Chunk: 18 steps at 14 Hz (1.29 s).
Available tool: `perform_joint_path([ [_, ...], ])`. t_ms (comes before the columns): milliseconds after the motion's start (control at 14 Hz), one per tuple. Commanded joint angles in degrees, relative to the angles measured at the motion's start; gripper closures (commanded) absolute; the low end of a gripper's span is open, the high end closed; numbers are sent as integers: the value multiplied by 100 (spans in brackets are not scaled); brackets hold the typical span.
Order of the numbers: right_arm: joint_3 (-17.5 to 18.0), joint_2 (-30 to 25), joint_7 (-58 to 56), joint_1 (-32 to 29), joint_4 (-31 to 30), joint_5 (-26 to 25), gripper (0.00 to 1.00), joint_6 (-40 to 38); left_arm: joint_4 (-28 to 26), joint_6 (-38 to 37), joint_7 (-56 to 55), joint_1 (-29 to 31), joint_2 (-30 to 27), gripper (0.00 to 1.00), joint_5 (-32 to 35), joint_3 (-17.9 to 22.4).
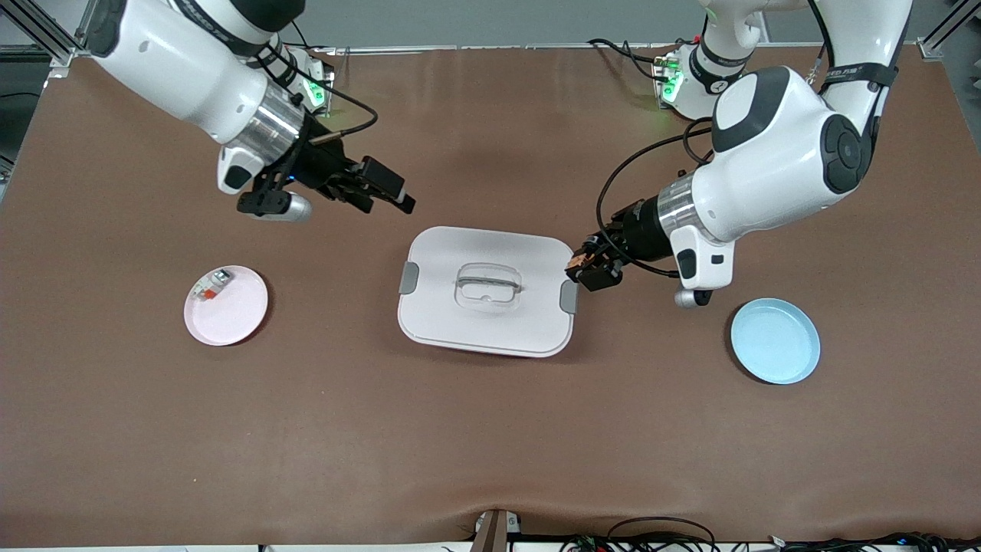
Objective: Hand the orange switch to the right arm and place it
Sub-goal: 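Lift the switch with the left gripper while the right gripper approaches, then grasp the switch with the right gripper above the white box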
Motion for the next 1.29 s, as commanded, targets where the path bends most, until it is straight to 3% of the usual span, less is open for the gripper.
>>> perform_joint_path([
  [0,-57,-148,164,323,-264,215,0,488,150,255,-441,-226,89,100,-294,-38],
  [287,-57,71,497,614,-202,242,0,1086,255,547,-1040,-596,202,100,-444,-30],
  [1218,-57,1002,595,834,676,233,0,1122,290,1100,-1454,-1150,449,100,-286,23],
])
